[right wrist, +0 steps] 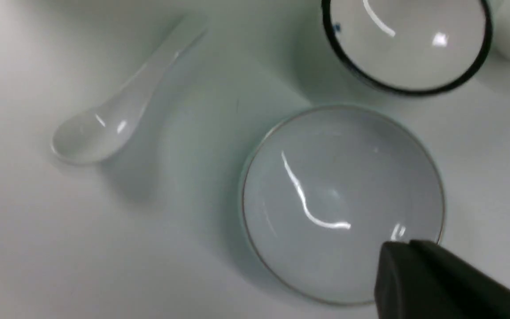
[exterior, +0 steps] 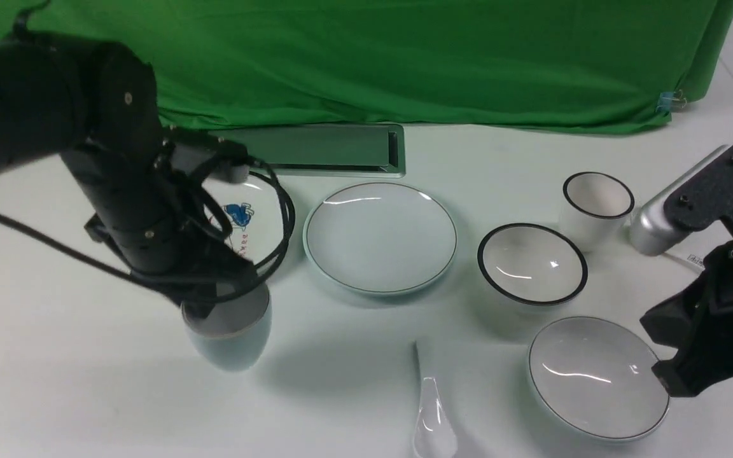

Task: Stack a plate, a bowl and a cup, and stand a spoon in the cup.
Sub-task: Use the right arm to grab a blue rice bowl

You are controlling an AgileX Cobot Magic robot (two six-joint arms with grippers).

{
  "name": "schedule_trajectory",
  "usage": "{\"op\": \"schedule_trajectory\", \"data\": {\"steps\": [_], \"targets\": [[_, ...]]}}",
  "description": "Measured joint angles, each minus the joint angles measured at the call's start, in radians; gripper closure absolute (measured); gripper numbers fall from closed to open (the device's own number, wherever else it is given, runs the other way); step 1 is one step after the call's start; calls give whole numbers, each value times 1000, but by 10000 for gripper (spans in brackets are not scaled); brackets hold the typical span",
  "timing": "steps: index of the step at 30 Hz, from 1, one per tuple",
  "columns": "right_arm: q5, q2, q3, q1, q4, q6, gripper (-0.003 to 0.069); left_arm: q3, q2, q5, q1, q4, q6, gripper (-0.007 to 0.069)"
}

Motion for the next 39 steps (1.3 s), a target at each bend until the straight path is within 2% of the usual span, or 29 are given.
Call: {"op": "schedule_trajectory", "data": {"steps": [5, 9, 14, 15, 16, 20, 21, 22, 23, 25, 28, 31, 33, 35, 39], "targets": [[91, 83, 0, 0, -51, 75, 617, 97, -1, -81, 0, 0, -1, 629], [88, 156, 0, -4, -75, 117, 617, 102, -2, -114, 0, -1, -3, 629], [48, 257, 0, -74, -78, 144, 596, 103, -2, -123, 0, -1, -3, 613], [26, 277, -1, -109, -78, 158, 547, 103, -2, -126, 0, -1, -3, 587], [23, 281, -1, -118, -78, 160, 539, 103, -2, -127, 0, -1, -3, 576], [-26, 292, -1, -191, -81, 175, 253, 93, -30, -112, 0, -1, -4, 382], [-34, 293, -1, -194, -81, 176, 202, 85, -41, -99, 0, -1, -4, 340], [-39, 293, -1, -195, -81, 177, 179, 83, -48, -97, 0, -1, -4, 329], [-54, 298, -1, -198, -74, 177, 120, 65, -71, -78, 0, -1, -4, 258], [-82, 312, -1, -198, -66, 177, 75, 31, -121, -42, 0, 0, -8, 168], [-130, 359, -1, -198, -63, 178, 106, -16, -225, -21, 0, 7, -47, 86], [-186, 428, -1, -198, -63, 180, 181, -28, -335, -17, 0, 22, -59, 101], [-213, 464, -1, -198, -63, 184, 218, -28, -385, -13, 0, 29, -60, 147], [-232, 506, -1, -198, -63, 185, 265, -28, -434, -12, 0, 33, -60, 225], [-235, 543, -5, -198, -57, 187, 403, -28, -489, -16, 0, 34, -47, 448]]}}
